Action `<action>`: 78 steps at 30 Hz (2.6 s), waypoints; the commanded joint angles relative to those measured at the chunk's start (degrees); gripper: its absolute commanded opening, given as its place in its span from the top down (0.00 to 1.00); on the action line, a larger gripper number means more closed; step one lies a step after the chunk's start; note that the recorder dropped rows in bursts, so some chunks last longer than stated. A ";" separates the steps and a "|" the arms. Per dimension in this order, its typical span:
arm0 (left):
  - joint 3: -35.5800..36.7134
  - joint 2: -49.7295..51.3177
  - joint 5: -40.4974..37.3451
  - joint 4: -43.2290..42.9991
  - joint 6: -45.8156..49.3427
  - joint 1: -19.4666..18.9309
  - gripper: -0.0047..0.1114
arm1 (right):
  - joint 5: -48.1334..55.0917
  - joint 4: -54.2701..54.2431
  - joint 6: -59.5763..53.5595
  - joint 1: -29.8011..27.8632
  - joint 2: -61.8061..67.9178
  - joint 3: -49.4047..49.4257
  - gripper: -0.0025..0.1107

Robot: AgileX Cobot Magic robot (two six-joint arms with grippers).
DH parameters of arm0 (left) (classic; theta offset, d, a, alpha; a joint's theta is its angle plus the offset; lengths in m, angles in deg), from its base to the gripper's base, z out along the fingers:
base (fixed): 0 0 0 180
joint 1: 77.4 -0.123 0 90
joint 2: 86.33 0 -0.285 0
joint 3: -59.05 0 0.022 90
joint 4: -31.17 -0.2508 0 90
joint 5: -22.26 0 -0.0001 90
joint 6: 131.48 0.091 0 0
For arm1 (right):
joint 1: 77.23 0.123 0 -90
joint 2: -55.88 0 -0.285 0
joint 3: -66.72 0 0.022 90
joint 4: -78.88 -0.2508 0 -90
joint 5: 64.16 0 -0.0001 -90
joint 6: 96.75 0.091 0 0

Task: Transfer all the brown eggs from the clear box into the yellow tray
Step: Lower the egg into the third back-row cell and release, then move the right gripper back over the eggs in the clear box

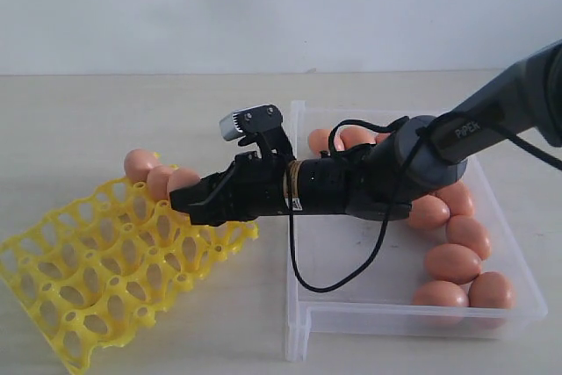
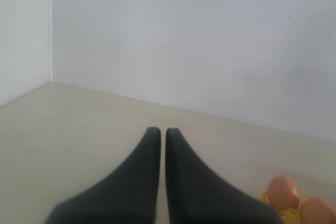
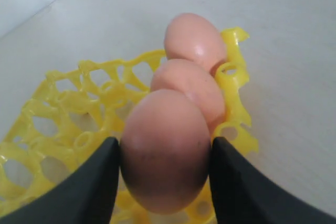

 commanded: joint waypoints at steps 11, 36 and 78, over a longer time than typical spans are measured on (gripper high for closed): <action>-0.04 -0.14 0.66 0.51 -0.51 -0.09 0.93 | 6.27 4.20 1.26 0.58 -0.72 -0.99 0.58; -0.04 -0.14 0.66 0.51 -0.51 -0.09 0.93 | 61.39 9.35 -4.57 0.58 -30.01 -0.99 0.53; -0.04 -0.14 0.77 0.51 -0.51 -0.09 0.93 | 77.49 -10.85 -21.05 0.47 -30.15 -0.99 0.98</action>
